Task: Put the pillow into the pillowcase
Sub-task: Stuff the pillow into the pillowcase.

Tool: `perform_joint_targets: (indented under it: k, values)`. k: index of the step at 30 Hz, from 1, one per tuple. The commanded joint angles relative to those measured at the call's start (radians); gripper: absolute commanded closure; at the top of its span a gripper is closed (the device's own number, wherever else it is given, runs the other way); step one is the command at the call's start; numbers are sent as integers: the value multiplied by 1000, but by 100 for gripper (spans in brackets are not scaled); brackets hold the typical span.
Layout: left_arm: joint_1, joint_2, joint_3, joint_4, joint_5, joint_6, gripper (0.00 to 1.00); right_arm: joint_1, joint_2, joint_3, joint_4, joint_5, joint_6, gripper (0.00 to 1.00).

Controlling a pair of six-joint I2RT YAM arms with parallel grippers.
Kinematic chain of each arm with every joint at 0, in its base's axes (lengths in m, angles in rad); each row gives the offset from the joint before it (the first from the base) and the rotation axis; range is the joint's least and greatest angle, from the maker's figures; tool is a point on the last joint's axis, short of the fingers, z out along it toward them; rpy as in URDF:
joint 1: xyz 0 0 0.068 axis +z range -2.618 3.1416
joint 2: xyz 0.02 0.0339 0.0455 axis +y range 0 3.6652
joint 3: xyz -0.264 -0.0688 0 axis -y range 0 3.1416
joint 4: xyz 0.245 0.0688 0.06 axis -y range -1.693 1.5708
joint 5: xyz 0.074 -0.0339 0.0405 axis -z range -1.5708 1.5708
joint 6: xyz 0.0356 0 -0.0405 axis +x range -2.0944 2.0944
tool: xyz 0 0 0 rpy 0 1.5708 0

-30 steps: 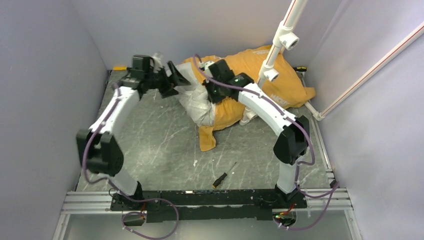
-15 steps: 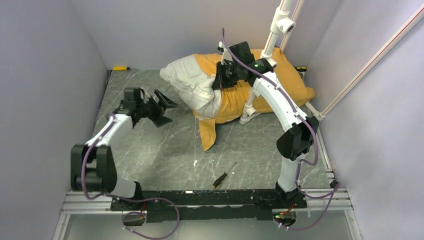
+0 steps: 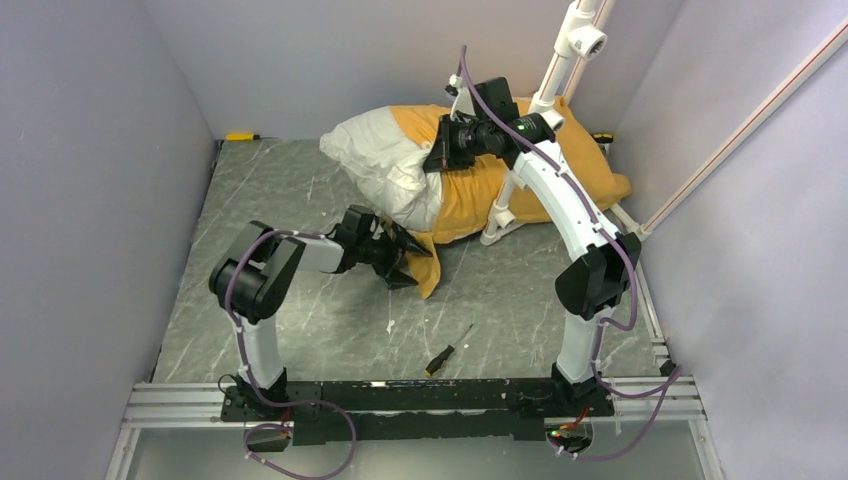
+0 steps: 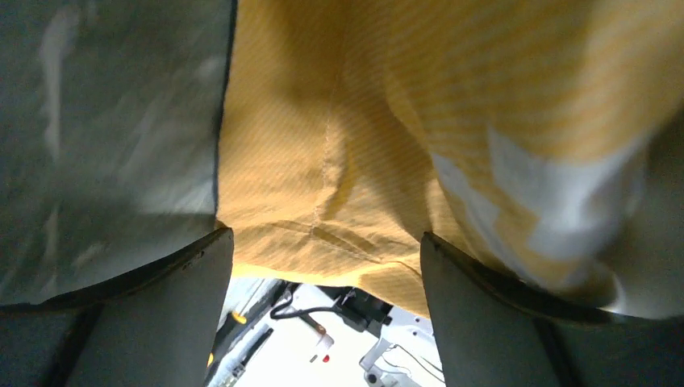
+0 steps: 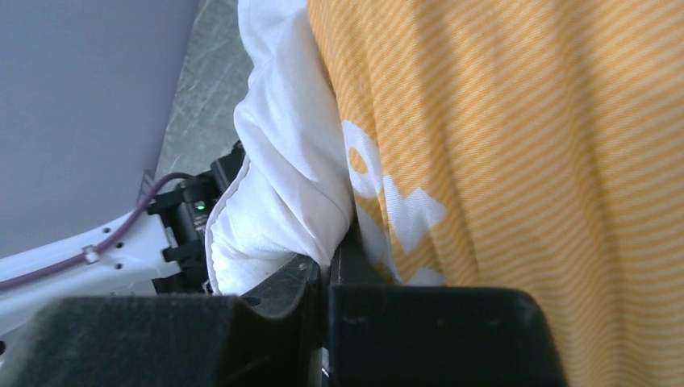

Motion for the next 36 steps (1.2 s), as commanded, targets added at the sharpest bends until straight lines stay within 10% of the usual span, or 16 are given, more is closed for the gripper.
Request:
perform_joint_targets:
  k: [1,10,14,25,36]
  values:
    - [-21,78,-4,300,-80,-154,16,-86,-23,44,126,-19,39,100]
    - [6,273,-24,809,-162,-295,100,-92,-13,65,92,-21,3,100]
    - [50,165,-86,764,-203,-226,100,-98,-19,44,97,-24,-4,100]
    - [75,-433,53,-327,-560,296,100,-107,-15,39,106,-49,-31,100]
    - [74,-668,158,-910,-760,488,100,-107,-15,22,122,-80,-17,100]
